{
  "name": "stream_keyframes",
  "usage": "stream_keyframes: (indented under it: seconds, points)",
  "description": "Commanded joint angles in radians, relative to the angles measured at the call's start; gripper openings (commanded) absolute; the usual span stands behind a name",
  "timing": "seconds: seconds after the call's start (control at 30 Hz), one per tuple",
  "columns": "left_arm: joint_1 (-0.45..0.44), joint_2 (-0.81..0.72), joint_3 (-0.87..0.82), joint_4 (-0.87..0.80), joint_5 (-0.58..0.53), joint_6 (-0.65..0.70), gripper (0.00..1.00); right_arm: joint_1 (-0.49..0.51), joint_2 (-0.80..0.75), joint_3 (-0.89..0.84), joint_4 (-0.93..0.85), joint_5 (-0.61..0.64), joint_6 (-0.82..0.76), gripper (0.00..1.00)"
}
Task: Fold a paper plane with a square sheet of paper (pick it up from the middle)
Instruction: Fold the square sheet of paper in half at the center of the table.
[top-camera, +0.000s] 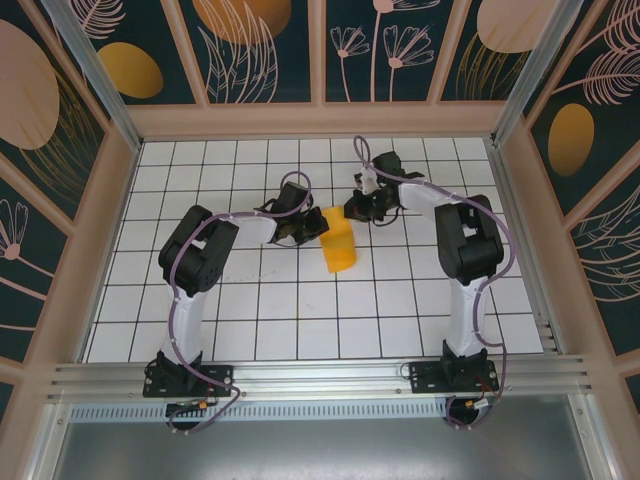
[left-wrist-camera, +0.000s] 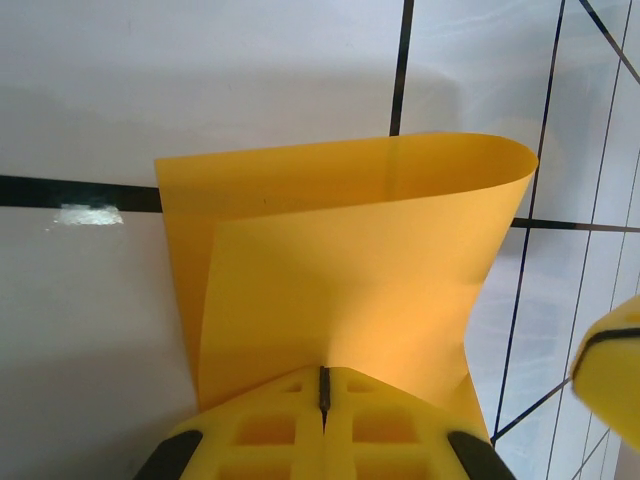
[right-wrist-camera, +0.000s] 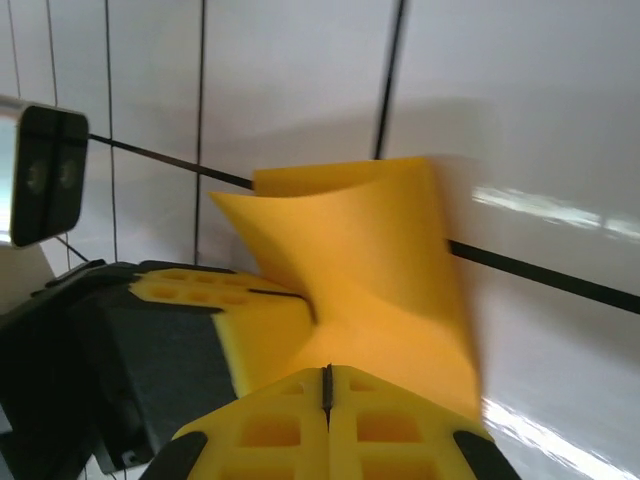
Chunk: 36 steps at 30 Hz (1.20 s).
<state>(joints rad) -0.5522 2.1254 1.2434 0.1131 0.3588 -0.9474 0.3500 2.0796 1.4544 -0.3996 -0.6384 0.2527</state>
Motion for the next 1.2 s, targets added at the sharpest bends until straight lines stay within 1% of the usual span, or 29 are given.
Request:
stream_keyframes:
  seconds: [0.0,0.13,0.23,0.37,0.43,0.53,0.6,0.7,0.9,0.97,1.17]
  points:
    - [0.000,0.123,-0.070,-0.205,-0.123,0.005,0.00,0.013,0.071,0.053,-0.005,-0.026,0.013,0.00]
    - [0.000,0.123,-0.068,-0.206,-0.122,0.004,0.00,0.018,0.119,0.094,-0.011,-0.030,0.007,0.00]
    - [0.000,0.123,-0.075,-0.206,-0.121,0.000,0.00,0.011,0.144,0.107,-0.013,-0.005,0.011,0.00]
    - [0.001,0.123,-0.090,-0.198,-0.119,-0.010,0.00,-0.023,0.164,0.110,-0.002,0.037,0.075,0.00]
    - [0.000,0.126,-0.093,-0.194,-0.115,-0.012,0.00,-0.043,0.168,0.109,0.002,0.087,0.112,0.00]
    - [0.000,0.124,-0.103,-0.185,-0.110,-0.013,0.00,-0.072,0.168,0.113,0.002,0.129,0.158,0.00]
    - [0.000,0.123,-0.110,-0.178,-0.109,-0.016,0.00,-0.080,0.158,0.122,0.009,0.136,0.172,0.00]
    - [0.000,0.125,-0.110,-0.174,-0.104,-0.017,0.00,-0.066,0.122,0.133,0.036,0.106,0.164,0.00]
    - [0.000,0.125,-0.105,-0.176,-0.107,-0.017,0.00,-0.007,0.021,0.076,0.127,0.008,0.123,0.00]
    - [0.000,0.126,-0.105,-0.176,-0.107,-0.019,0.00,0.012,0.024,0.073,0.127,-0.001,0.117,0.00]
    - [0.000,0.125,-0.106,-0.179,-0.109,-0.018,0.00,0.026,0.122,0.132,0.076,0.012,0.118,0.00]
